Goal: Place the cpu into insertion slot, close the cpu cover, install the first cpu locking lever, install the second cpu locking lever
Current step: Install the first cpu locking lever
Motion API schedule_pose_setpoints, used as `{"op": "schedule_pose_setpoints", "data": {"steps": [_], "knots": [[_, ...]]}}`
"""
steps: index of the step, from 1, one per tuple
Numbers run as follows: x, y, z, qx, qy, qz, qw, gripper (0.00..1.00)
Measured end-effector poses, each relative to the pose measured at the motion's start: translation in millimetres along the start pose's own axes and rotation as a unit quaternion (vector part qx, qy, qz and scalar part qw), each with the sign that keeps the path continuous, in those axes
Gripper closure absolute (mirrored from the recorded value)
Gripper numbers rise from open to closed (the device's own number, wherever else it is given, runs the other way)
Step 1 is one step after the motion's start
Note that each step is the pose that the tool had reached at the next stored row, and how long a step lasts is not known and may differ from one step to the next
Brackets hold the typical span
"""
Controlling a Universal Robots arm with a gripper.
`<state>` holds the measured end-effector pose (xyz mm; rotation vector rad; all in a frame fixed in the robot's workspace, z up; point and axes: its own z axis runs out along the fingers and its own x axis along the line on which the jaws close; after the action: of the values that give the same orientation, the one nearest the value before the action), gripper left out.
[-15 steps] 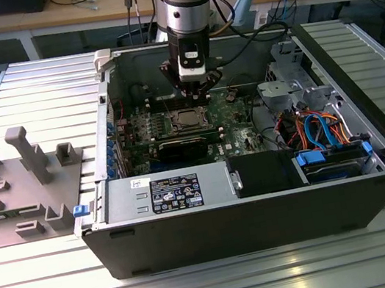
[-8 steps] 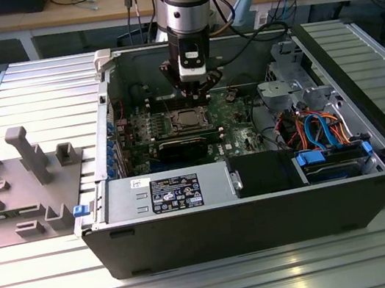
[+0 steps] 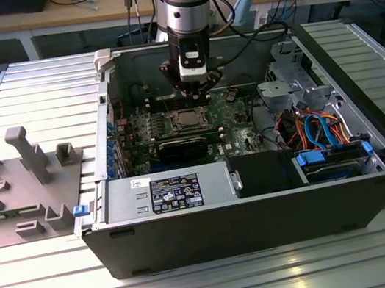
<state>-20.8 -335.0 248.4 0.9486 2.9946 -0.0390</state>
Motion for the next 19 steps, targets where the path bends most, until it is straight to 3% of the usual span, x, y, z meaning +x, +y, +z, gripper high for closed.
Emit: {"op": "schedule_pose_setpoints", "data": {"steps": [19], "knots": [[0.0,0.0,0.0,0.0000,-0.0002,-0.010,1.0000,0.89]]}}
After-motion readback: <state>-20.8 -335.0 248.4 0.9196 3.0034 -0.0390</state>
